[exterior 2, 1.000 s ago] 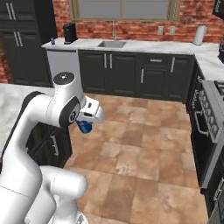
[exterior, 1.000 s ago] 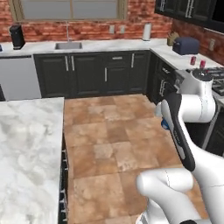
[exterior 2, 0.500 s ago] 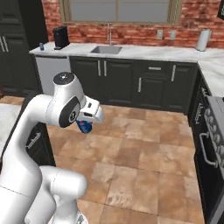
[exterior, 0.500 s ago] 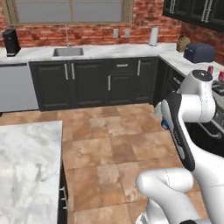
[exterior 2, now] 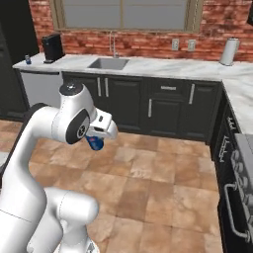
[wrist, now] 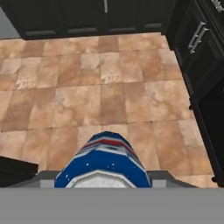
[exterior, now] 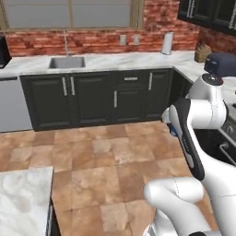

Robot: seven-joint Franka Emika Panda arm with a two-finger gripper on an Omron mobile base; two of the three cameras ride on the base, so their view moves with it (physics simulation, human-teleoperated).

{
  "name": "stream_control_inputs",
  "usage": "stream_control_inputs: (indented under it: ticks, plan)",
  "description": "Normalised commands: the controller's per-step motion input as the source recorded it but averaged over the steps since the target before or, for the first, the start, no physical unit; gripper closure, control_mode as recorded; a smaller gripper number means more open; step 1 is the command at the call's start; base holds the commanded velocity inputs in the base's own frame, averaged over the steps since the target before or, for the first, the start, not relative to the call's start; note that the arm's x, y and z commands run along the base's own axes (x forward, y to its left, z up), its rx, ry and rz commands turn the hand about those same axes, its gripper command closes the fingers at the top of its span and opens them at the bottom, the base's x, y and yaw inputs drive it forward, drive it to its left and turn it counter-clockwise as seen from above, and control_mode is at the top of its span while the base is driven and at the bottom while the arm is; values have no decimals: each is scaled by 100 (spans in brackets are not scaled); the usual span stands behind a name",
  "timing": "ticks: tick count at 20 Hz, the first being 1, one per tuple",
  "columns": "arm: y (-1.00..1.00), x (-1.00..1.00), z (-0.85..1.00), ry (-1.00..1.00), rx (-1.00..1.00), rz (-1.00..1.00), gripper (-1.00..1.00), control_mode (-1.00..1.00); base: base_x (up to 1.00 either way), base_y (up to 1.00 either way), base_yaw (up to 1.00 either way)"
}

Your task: Four empty soda cans are scattered around the kitchen. Gather all the cans and cluster them next to the stove for recycling.

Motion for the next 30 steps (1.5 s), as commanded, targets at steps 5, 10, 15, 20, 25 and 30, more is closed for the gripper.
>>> stream_control_inputs:
  ticks: [5, 10, 15, 20, 25, 30]
  plan:
    - [0, 0, 0, 0, 0, 0, 100, 100, 100, -57, -10]
    - [0, 0, 0, 0, 0, 0, 100, 100, 100, -48, -27]
    - [0, 0, 0, 0, 0, 0, 100, 100, 92, -8, -45]
    - [0, 0, 0, 0, 0, 0, 100, 100, 78, 0, -59]
    - [0, 0, 0, 0, 0, 0, 100, 100, 68, 4, -66]
    - [0, 0, 0, 0, 0, 0, 100, 100, 63, 10, -69]
